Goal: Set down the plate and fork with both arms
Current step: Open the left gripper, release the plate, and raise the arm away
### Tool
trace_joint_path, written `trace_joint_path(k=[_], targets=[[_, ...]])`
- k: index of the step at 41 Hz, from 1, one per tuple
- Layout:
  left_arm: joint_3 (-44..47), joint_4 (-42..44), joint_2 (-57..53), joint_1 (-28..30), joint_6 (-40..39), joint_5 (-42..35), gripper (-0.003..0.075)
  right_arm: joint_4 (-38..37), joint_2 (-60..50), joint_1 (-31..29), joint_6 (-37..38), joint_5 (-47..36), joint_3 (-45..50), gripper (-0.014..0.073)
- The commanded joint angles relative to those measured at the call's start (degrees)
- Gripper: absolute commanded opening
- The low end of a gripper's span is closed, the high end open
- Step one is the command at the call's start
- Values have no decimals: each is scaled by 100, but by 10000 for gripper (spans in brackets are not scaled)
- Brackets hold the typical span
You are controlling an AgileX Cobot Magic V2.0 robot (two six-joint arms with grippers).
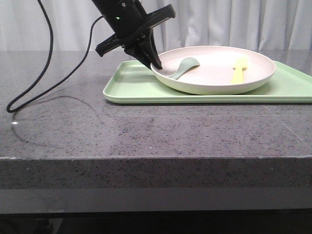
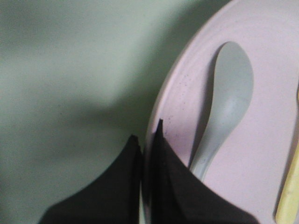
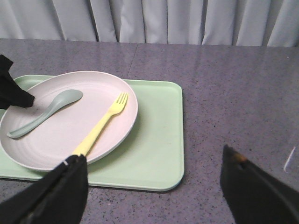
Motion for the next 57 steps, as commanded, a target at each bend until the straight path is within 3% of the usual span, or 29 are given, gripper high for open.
trace_joint_path(k=[1,11,14,21,25,29,32,33,42,50,57], targets=[[-211,-245,-414,-50,-70,-295,42,-49,46,-16,-12,-425,-221,603],[-401,-207,-440,-29,8,-79,351,-49,46,-16,-12,-425,-221,603],[-639,-165,-440,-29,96,229,383,-49,46,-16,-12,-425,-221,603],[-1283,73,-440,-29,246,868,377,-49,46,-16,-12,-430,-221,603],[-1486,309,-450,-29,246,900,332,-49,46,-16,-12,-430,-221,603],[-1527,322,-556,-41,246,900,172,-49,46,-16,-12,-430,-221,603],[-1527,349,-677,-42,430,900,0,-49,46,-16,-12,-425,-221,603],[-1527,376,-715,-42,516,900,-16,-49,46,-16,-12,-425,-221,603],[-1054,1779,-1410,-42,565,900,-18,-49,46,-16,-12,-425,-221,603],[364,2756,-2318,-18,554,800,-18,-49,46,-16,-12,-425,-221,603],[1861,2831,-3237,194,482,11,-18,-49,46,-16,-12,-425,-221,603]])
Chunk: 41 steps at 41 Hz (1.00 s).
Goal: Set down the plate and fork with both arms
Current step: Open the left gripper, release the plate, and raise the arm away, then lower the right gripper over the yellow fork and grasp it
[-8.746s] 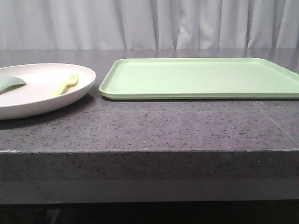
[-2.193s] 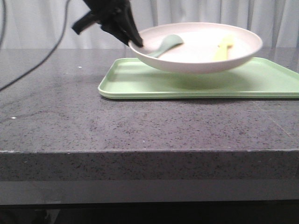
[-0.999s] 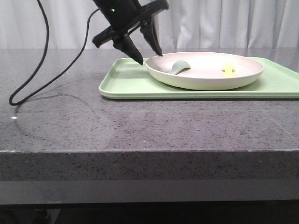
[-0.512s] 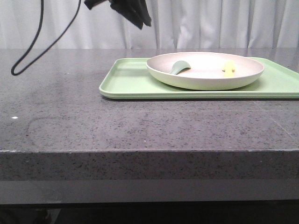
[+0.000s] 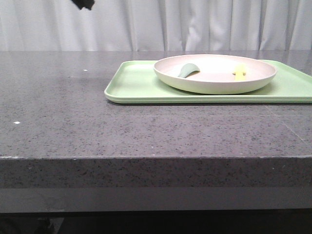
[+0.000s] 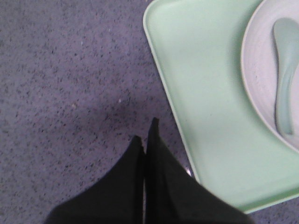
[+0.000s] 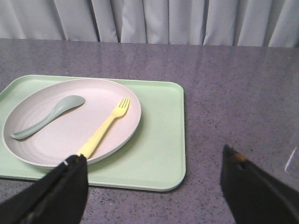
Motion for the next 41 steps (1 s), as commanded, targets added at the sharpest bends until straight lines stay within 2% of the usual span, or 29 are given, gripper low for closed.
trace_joint_path(k=[1,9,14,21,26,32,41], targets=[[661,77,-869,174,-101,-758,-18,-49,46,-16,-12,-425,-221,603],[2595,77,-2269,658,-165,-2092,-18,-49,46,-16,-12,-425,-221,603],[3996,77,-3339,894,-165,-3191,-18,-49,46,-16,-12,-425,-221,603],[5863,103,-4860,921,-165,-4858,-18,-49,46,-16,-12,-425,-221,603],[6996,103,-5899,921,-165,-5733,-18,-49,46,-16,-12,-425,-221,603],[8034,103,-7009,921,-165,-6157,-18,-49,53,-16,-12,-443,-221,603],[8780,103,-8234,921,-165,-6230,-18,-49,255,-16,-12,-519,-221,603]])
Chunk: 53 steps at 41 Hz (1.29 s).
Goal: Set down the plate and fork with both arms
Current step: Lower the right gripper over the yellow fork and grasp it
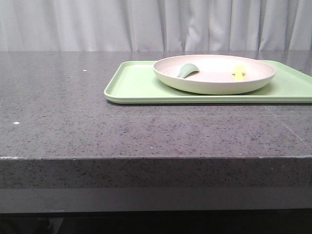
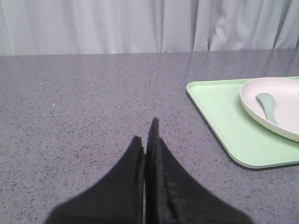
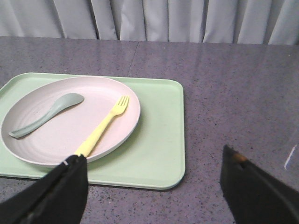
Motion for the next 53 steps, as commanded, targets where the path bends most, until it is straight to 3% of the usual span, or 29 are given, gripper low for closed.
trace_joint_path(k=[1,10,26,32,43,53], targets=[[47,-2,-433,17,-71,-574,-18,-49,172,-16,-12,-520,-221,603],[232,-2,-1008,17,-71,-563,-18,-49,1082,10,-12,-501,-715,603],[237,-2,-1007,17,-71,-563,-18,14,3970,1063,244,1230,-3258,603],[237,-2,-1007,17,-71,-563,-18,21,4835,1091,750,1754,-4019,603],[237,-2,-1007,17,-71,-563,-18,59,6289,1091,855,2366,-5220,603],[237,-2,-1007,17,-71,-563,-18,94,6950,1091,968,2435,-5557,603]])
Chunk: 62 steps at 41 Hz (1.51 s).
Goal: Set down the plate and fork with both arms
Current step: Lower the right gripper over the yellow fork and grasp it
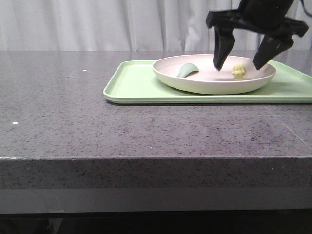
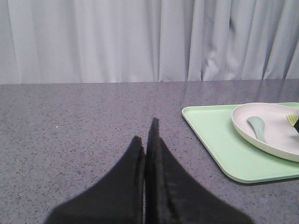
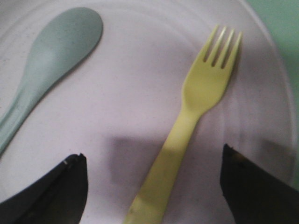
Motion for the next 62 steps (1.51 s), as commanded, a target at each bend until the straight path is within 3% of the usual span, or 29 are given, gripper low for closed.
trace_joint_path(k=[1,19,22,30,38,62], targets=[[-165,-2,44,17,-71,-478,-18,50,-140,4,43,-159,-240,603],[-165,-2,44,17,-71,-478,-18,63,-23,4,43,-180,-240,575],[-165,-2,44,17,-71,-478,-18,103,-23,4,43,-176,-240,498],[-165,-2,44,17,-71,-478,-18,153,-23,4,43,-176,-240,194],[-165,-2,44,17,-71,-478,-18,153,-23,4,43,-229,-240,41],[-165,-2,44,17,-71,-478,-18,166,-155,4,43,-261,-240,24]])
